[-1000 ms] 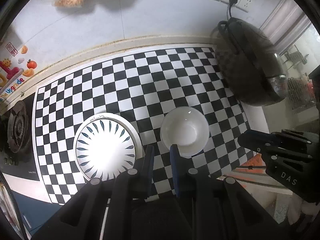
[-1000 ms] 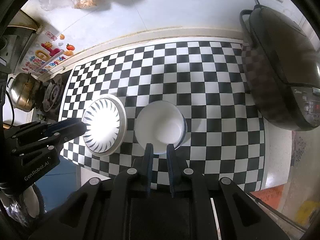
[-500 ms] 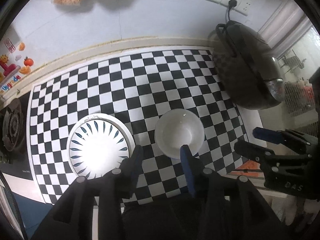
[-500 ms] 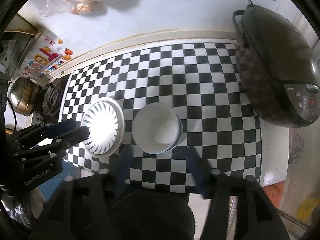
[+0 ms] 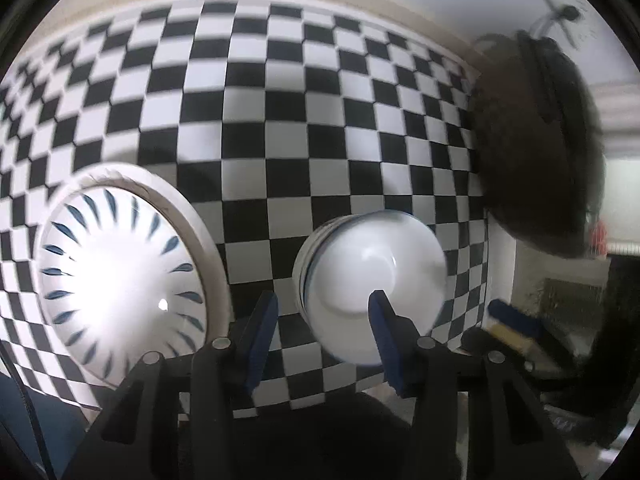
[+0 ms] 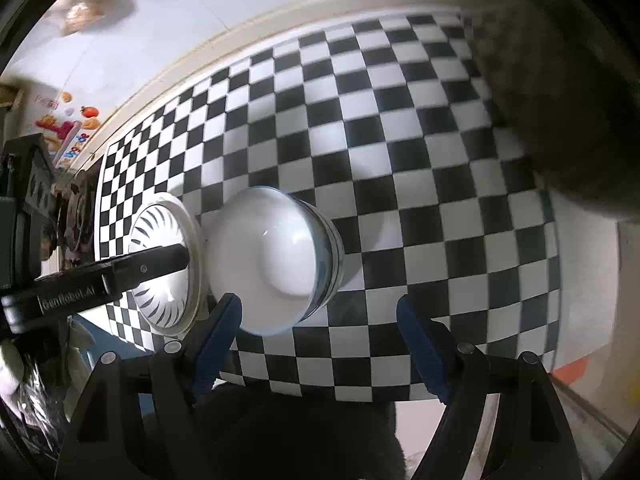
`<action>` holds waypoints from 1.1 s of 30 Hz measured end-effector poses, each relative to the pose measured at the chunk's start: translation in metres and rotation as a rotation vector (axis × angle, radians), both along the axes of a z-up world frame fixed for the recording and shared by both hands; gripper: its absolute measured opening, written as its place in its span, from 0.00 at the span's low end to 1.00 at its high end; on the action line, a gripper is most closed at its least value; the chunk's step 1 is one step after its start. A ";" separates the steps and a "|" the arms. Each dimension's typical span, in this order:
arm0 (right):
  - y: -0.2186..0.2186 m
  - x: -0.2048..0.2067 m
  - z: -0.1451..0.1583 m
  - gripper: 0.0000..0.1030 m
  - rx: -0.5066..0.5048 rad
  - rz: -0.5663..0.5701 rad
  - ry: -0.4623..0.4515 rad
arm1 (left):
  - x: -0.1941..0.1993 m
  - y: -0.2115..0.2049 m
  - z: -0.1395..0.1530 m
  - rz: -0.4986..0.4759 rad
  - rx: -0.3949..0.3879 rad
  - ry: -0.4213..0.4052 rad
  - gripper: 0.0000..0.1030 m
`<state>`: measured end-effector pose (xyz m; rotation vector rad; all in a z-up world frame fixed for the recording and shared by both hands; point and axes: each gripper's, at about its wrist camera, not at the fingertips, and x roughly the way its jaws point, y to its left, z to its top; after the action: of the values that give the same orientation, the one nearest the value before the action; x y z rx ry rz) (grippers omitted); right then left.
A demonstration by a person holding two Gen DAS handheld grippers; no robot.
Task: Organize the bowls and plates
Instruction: 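Move both grippers back to the nested bowls and close them on the rim, then lift the nested bowls with both grippers and tilt them over the plate stack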
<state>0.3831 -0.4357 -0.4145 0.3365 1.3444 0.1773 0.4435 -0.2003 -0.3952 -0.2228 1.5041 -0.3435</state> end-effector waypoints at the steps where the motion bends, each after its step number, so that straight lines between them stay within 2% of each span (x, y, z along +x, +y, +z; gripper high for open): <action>1: 0.000 0.004 -0.007 0.80 0.019 -0.003 0.011 | 0.004 0.000 -0.005 0.005 -0.016 0.020 0.43; 10: 0.007 0.030 -0.050 0.80 0.085 0.002 0.098 | 0.035 -0.008 -0.038 0.022 -0.067 0.140 0.43; 27: 0.023 0.056 -0.112 0.79 0.209 0.006 0.217 | 0.045 -0.025 -0.083 -0.070 -0.034 0.241 0.43; 29: 0.024 0.057 -0.119 0.77 0.232 -0.003 0.228 | 0.044 -0.026 -0.088 -0.079 -0.031 0.247 0.41; 30: 0.023 0.058 -0.124 0.74 0.254 -0.011 0.236 | 0.043 -0.026 -0.091 -0.084 -0.037 0.249 0.46; 33: 0.022 0.060 -0.136 0.60 0.283 -0.028 0.252 | 0.043 -0.022 -0.092 -0.087 -0.069 0.239 0.45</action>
<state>0.4428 -0.4133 -0.5504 0.6319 1.5649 0.3106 0.4868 -0.2220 -0.4870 -0.2603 1.7433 -0.4510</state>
